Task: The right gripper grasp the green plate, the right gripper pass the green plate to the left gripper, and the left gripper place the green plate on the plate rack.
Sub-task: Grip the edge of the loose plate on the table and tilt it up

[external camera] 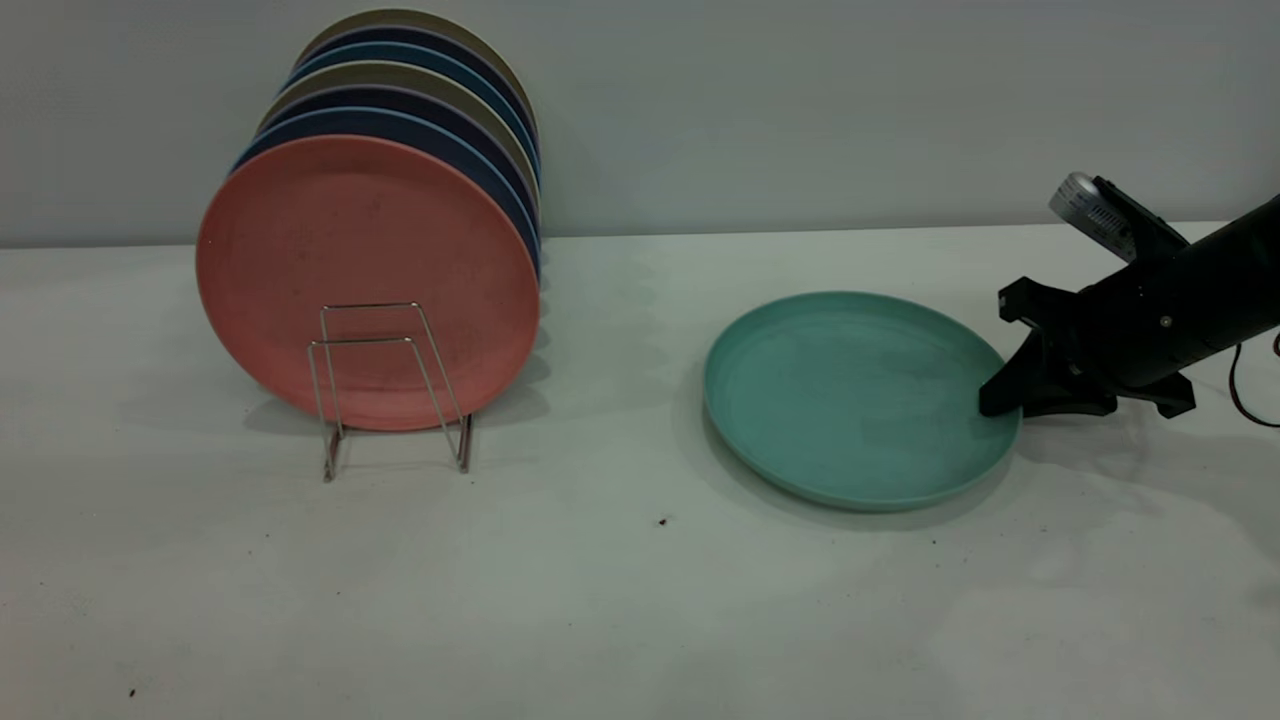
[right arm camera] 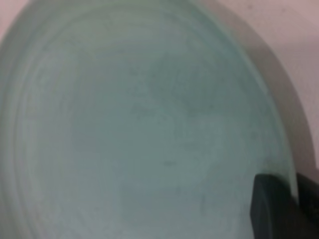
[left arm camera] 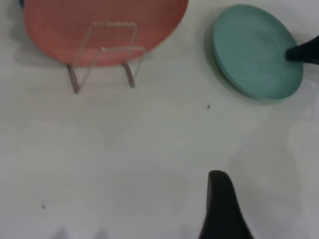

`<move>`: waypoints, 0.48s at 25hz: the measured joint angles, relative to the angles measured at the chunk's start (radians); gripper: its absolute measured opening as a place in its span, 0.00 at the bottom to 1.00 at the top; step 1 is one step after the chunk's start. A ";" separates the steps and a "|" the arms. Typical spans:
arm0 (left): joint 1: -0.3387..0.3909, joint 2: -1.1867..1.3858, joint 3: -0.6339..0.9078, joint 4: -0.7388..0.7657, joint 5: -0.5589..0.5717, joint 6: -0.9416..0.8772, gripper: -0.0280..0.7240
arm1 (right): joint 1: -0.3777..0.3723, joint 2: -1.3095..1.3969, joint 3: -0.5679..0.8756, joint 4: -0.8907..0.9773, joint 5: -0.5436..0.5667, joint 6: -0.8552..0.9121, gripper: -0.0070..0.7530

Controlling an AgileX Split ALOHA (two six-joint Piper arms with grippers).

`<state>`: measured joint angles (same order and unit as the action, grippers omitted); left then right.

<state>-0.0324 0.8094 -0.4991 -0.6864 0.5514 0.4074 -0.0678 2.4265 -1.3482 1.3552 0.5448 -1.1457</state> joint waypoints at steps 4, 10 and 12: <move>0.000 0.117 0.000 -0.138 -0.001 0.132 0.70 | 0.000 -0.036 0.000 -0.082 0.014 0.043 0.03; 0.000 0.319 0.000 -0.484 0.014 0.465 0.70 | 0.000 -0.124 0.000 -0.177 0.129 0.058 0.03; 0.000 0.392 0.000 -0.599 0.020 0.569 0.70 | 0.006 -0.143 0.000 -0.197 0.169 0.064 0.03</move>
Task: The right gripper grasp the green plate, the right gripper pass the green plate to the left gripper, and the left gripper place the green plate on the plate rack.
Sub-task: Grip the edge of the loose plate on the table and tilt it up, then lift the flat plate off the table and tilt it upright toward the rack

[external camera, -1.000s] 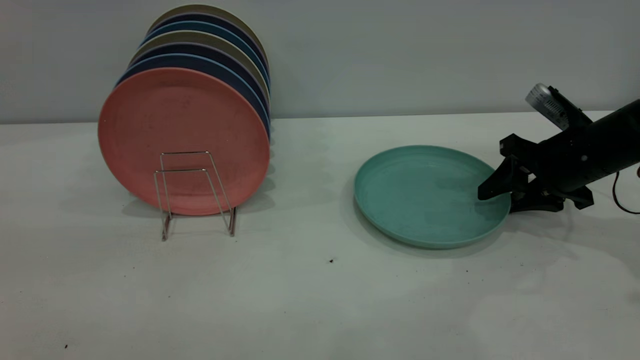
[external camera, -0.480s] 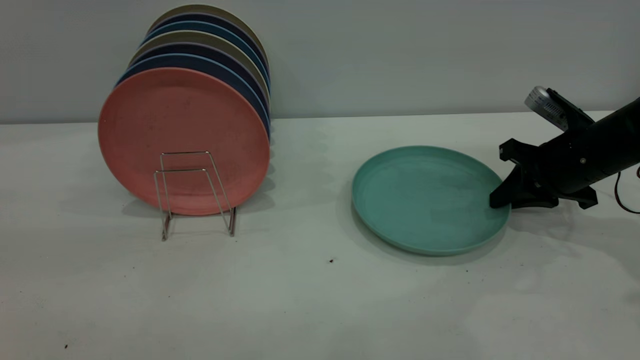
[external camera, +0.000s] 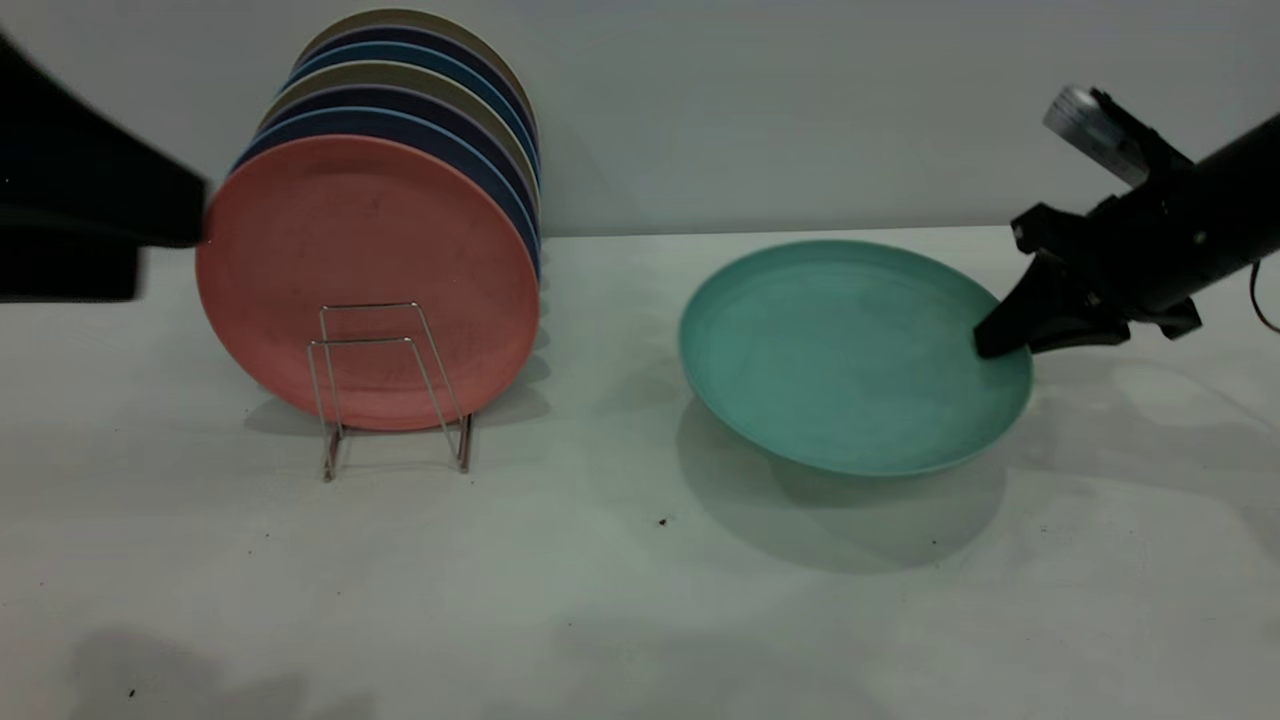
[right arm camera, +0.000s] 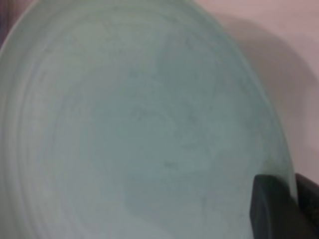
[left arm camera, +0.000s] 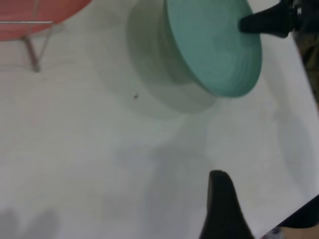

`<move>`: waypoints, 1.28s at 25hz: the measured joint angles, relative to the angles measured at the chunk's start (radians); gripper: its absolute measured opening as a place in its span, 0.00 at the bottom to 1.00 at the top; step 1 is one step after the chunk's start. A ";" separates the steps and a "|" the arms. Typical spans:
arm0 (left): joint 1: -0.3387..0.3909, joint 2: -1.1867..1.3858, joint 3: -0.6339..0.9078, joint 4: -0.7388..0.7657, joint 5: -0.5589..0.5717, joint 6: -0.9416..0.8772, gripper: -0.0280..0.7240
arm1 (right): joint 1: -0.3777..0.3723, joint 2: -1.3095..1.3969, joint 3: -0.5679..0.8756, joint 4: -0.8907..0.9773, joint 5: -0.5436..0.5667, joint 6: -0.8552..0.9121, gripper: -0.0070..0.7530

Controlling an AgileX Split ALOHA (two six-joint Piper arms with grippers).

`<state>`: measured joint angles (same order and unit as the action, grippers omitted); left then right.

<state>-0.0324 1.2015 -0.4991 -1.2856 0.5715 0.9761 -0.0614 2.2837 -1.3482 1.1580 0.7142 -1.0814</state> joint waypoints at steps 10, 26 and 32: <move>0.000 0.345 -0.084 -0.241 0.041 0.227 0.70 | 0.083 -0.056 0.000 -0.070 0.081 0.009 0.03; 0.000 0.551 -0.179 -0.244 0.078 0.221 0.70 | 0.294 -0.127 0.000 0.006 0.150 0.009 0.03; 0.000 0.555 -0.179 -0.267 0.086 0.224 0.67 | 0.341 -0.127 0.000 0.138 0.206 -0.032 0.03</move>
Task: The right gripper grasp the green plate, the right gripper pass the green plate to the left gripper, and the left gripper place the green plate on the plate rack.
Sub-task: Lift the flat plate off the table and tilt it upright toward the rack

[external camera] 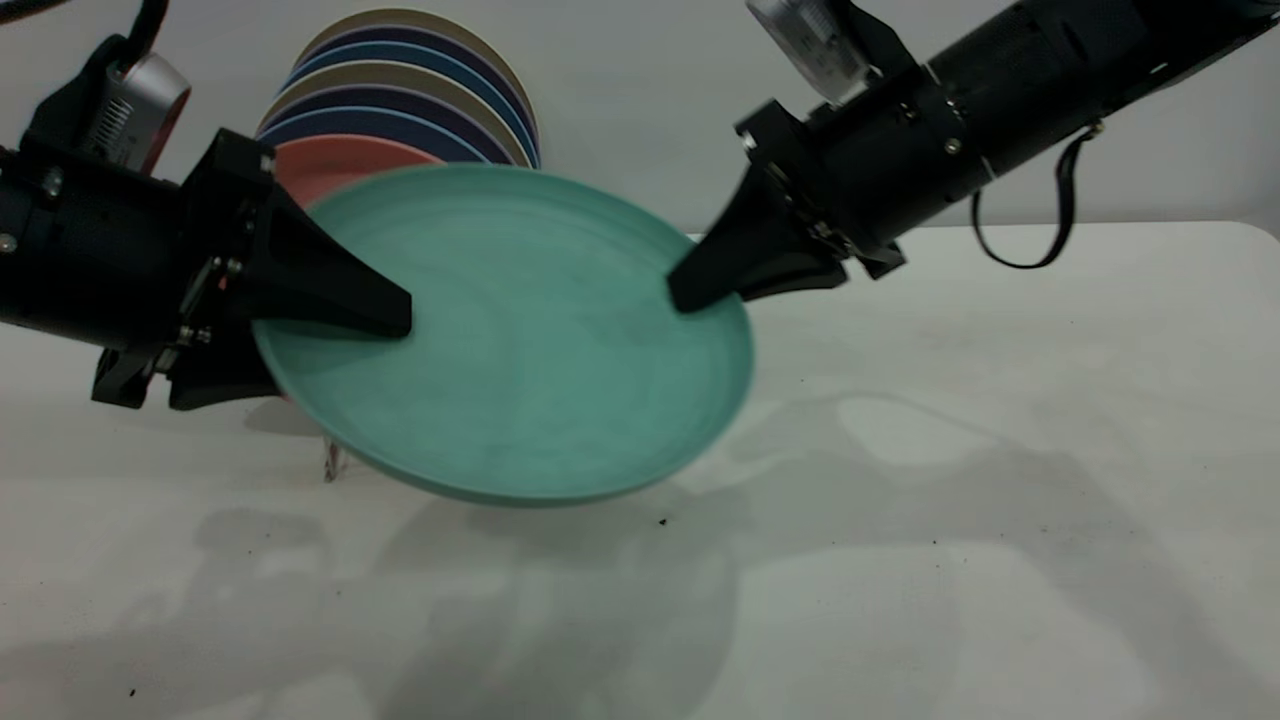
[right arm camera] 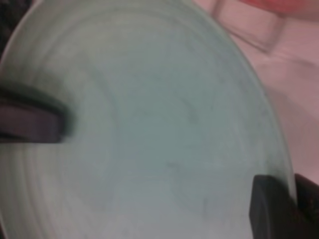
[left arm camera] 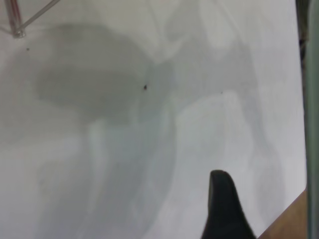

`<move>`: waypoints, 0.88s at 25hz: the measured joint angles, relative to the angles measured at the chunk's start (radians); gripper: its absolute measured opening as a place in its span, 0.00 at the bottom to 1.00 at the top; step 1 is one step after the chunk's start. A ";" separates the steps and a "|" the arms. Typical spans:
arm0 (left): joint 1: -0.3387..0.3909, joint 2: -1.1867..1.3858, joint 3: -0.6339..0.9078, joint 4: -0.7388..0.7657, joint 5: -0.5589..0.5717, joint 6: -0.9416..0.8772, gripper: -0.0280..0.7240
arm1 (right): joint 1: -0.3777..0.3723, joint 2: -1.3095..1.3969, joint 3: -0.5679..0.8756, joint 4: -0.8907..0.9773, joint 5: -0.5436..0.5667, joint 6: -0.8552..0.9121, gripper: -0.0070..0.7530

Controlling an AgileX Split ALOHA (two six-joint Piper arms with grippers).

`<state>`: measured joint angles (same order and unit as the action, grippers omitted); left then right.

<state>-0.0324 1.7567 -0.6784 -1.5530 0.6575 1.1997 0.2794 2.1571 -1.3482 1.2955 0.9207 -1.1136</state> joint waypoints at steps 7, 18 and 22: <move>0.000 0.000 0.000 -0.023 0.000 0.033 0.19 | 0.002 -0.001 0.000 0.024 -0.010 -0.022 0.11; 0.000 -0.014 -0.069 0.112 -0.092 0.171 0.19 | -0.055 -0.001 0.001 -0.091 -0.052 0.013 0.81; 0.000 -0.052 -0.205 0.402 -0.064 0.133 0.19 | -0.135 -0.002 0.001 -0.128 0.000 0.021 0.86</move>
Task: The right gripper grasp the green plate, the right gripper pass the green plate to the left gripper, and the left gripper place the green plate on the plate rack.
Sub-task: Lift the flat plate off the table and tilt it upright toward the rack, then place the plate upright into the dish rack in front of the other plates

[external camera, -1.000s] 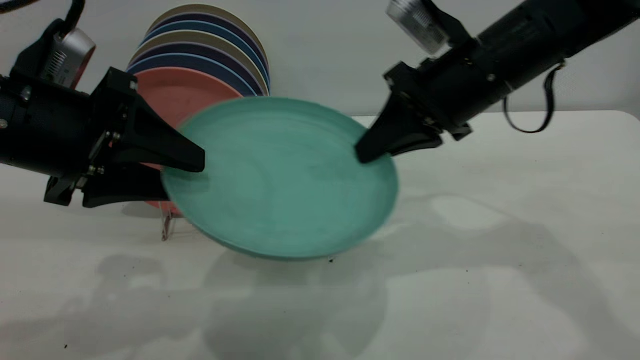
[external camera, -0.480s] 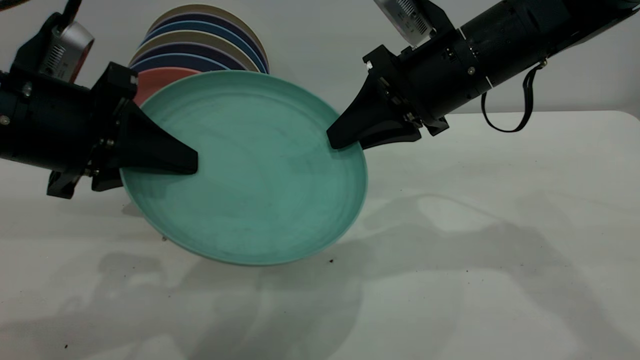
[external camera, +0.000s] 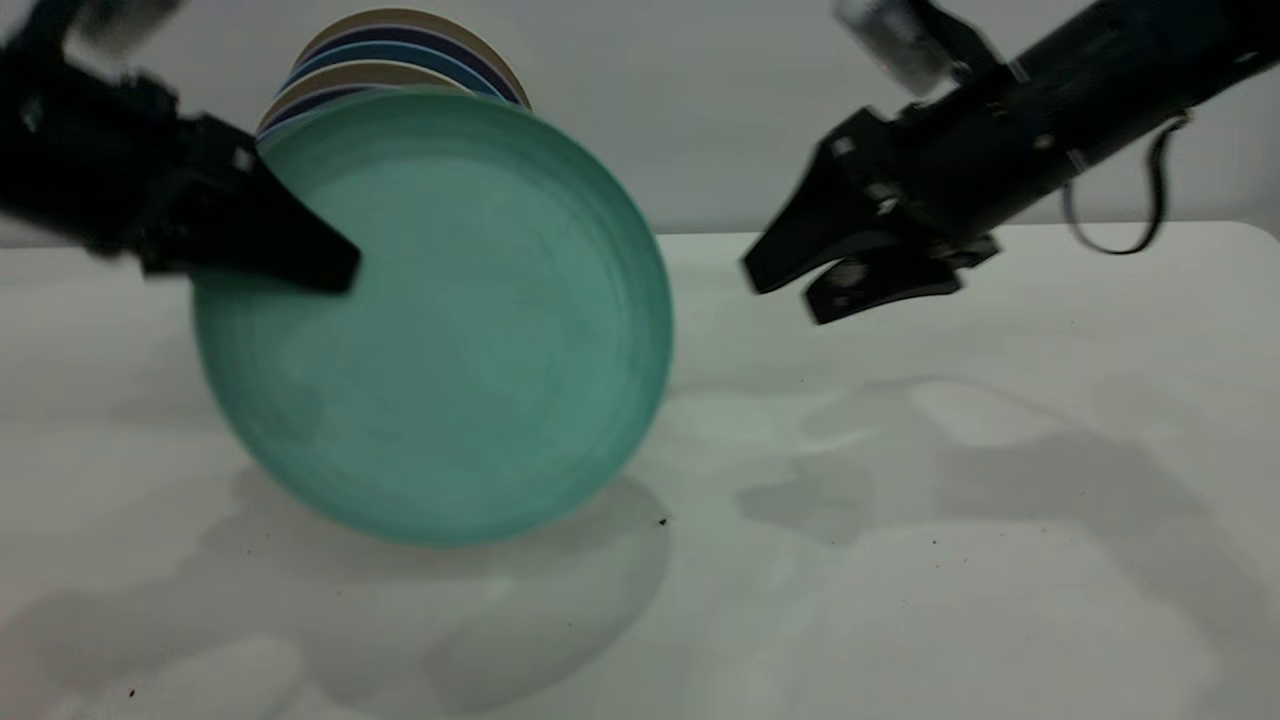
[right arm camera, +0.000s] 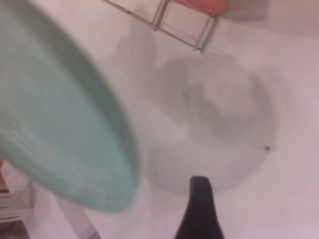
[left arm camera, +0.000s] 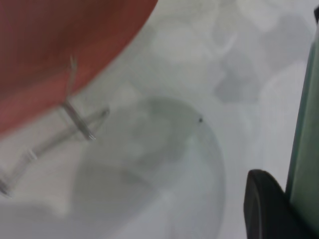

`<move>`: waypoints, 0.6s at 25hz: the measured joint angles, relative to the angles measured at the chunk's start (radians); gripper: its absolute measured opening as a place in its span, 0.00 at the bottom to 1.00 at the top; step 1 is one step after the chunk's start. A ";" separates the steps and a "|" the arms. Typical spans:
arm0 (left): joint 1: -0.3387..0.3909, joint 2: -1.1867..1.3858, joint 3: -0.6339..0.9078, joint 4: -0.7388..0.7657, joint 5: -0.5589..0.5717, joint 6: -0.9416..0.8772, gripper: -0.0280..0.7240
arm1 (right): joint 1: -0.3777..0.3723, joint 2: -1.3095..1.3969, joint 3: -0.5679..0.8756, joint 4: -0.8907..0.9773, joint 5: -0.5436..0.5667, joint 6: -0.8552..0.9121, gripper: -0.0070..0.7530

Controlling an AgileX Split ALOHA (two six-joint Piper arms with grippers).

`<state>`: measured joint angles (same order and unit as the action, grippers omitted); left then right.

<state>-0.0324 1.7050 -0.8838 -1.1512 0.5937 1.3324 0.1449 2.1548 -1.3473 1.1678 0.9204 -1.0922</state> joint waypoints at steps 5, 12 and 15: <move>0.000 -0.005 -0.198 0.456 0.191 -0.028 0.19 | -0.107 -0.003 0.000 -0.063 0.051 0.012 0.80; 0.000 -0.005 -0.422 0.668 0.225 0.191 0.19 | -0.228 -0.003 0.000 -0.119 0.052 0.027 0.75; -0.002 -0.005 -0.471 0.668 0.139 0.281 0.19 | -0.250 -0.003 0.000 -0.123 0.052 0.030 0.75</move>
<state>-0.0349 1.6996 -1.3545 -0.4833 0.7328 1.6132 -0.1056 2.1520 -1.3473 1.0447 0.9723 -1.0623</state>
